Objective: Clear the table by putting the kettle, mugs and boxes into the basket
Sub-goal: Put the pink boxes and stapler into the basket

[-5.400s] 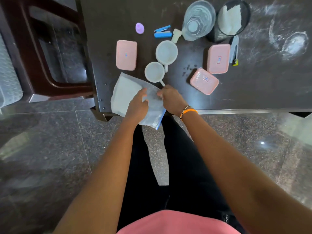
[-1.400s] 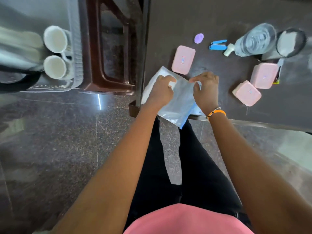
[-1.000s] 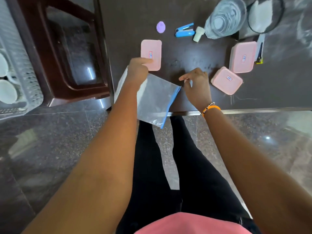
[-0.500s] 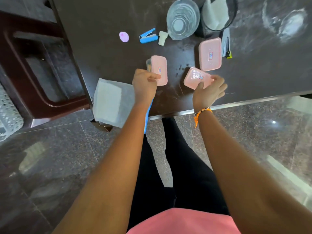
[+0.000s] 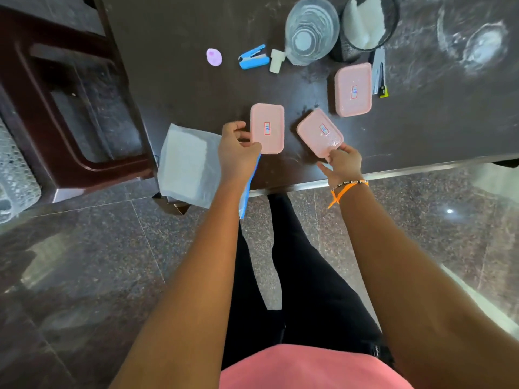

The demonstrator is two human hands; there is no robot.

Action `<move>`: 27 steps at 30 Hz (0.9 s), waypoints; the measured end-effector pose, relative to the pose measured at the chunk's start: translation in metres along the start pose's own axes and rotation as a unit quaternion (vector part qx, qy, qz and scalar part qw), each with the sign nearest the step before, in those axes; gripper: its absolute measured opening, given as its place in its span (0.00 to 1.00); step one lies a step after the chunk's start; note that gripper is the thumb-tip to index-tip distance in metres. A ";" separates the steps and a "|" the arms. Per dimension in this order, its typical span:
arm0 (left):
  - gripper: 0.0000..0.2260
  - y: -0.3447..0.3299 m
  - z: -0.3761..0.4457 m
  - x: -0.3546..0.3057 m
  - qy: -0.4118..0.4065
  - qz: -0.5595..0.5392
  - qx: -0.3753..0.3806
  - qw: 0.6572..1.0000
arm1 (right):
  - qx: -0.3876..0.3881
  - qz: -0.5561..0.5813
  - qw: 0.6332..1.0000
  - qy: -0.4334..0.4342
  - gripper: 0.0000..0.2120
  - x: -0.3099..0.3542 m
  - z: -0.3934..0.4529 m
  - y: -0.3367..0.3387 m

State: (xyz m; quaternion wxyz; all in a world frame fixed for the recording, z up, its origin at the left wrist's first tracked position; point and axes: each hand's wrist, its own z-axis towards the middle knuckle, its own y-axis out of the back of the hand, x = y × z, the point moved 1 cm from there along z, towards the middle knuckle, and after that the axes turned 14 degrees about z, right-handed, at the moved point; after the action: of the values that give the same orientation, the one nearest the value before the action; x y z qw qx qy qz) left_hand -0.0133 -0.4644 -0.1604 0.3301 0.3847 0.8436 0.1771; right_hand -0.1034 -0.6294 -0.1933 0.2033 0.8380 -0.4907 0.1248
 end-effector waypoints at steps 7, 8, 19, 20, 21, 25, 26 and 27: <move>0.17 0.056 -0.018 0.052 0.039 -0.108 -0.053 0.992 | 0.129 0.034 0.990 0.040 0.12 -0.026 -0.057 -0.034; 0.17 0.071 -0.019 0.063 0.049 -0.145 -0.072 0.985 | 0.155 0.032 0.986 0.046 0.12 -0.034 -0.069 -0.048; 0.17 0.246 -0.023 0.159 0.047 -0.313 -0.278 0.907 | 0.436 -0.071 0.895 0.067 0.18 -0.103 -0.206 -0.213; 0.17 0.261 -0.021 0.162 0.038 -0.316 -0.290 0.903 | 0.454 -0.078 0.885 0.067 0.19 -0.107 -0.216 -0.226; 0.17 0.278 -0.017 0.165 0.032 -0.317 -0.301 0.899 | 0.468 -0.086 0.877 0.068 0.20 -0.113 -0.226 -0.238; 0.16 0.337 0.010 0.172 0.013 -0.262 -0.334 0.905 | 0.487 -0.104 0.865 0.067 0.19 -0.127 -0.255 -0.281; 0.15 0.350 0.019 0.171 0.004 -0.229 -0.334 0.914 | 0.487 -0.101 0.865 0.068 0.18 -0.130 -0.260 -0.290; 0.14 0.363 0.029 0.170 -0.004 -0.189 -0.333 0.924 | 0.487 -0.096 0.865 0.068 0.18 -0.132 -0.264 -0.298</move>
State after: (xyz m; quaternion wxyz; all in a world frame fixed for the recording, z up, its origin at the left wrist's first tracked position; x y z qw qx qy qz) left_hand 0.1173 -0.1003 -0.0525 0.4700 0.0861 0.7917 0.3808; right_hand 0.0899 -0.2752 -0.0781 -0.1869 0.8626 -0.2698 0.3849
